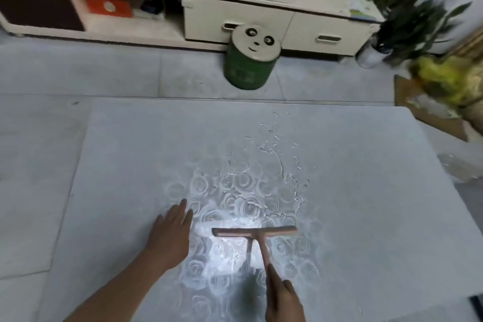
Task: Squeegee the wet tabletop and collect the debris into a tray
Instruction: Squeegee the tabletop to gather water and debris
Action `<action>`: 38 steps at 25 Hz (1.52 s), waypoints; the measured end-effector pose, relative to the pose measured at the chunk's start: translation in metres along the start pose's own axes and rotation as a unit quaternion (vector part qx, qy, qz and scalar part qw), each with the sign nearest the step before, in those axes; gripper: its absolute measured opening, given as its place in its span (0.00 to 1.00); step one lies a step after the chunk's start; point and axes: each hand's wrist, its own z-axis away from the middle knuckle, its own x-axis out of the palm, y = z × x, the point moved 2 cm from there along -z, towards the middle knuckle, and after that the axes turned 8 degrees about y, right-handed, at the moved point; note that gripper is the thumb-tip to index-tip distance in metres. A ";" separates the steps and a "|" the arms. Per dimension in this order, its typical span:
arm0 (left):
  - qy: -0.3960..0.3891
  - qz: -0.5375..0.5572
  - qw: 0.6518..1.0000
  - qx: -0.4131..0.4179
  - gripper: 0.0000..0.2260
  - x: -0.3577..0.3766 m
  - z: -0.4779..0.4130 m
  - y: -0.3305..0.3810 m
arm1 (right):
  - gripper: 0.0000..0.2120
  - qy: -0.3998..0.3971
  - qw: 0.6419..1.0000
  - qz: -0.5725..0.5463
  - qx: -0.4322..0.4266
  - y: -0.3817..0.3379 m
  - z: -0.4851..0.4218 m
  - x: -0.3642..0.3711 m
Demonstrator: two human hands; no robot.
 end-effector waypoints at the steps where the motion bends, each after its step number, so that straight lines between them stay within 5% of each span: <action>1: -0.001 -0.020 1.000 0.015 0.28 0.008 -0.015 -0.001 | 0.29 0.007 1.000 0.002 0.000 -0.007 -0.012 0.008; 9: -0.024 -0.135 0.989 0.060 0.30 0.031 -0.057 -0.013 | 0.31 0.093 0.991 -0.095 -0.007 -0.062 -0.072 0.014; 21: -0.023 -0.213 0.971 0.109 0.23 0.017 -0.070 -0.008 | 0.25 0.105 0.986 -0.131 0.015 -0.078 -0.077 -0.010; 25: -0.022 -0.208 0.972 0.106 0.25 0.018 -0.071 -0.011 | 0.32 0.242 0.968 -0.030 -0.056 -0.090 -0.034 0.002; 27: -0.024 -0.206 0.973 0.102 0.26 0.018 -0.070 -0.015 | 0.46 0.185 0.981 -0.039 -0.036 -0.096 -0.027 0.011; 29: -0.019 -0.198 0.975 0.102 0.27 0.019 -0.069 -0.019 | 0.38 0.125 0.988 -0.086 0.033 -0.098 -0.042 0.015; 30: -0.019 -0.191 0.976 0.099 0.27 0.020 -0.069 -0.020 | 0.35 0.163 0.984 -0.069 0.029 -0.095 -0.050 0.021; 32: -0.018 -0.183 0.978 0.098 0.27 0.019 -0.068 -0.020 | 0.34 0.096 0.992 -0.081 0.027 -0.105 -0.072 0.018; 38: -0.034 -0.171 0.982 0.065 0.27 0.009 -0.062 -0.017 | 0.28 0.125 0.983 -0.135 0.018 -0.085 -0.072 -0.009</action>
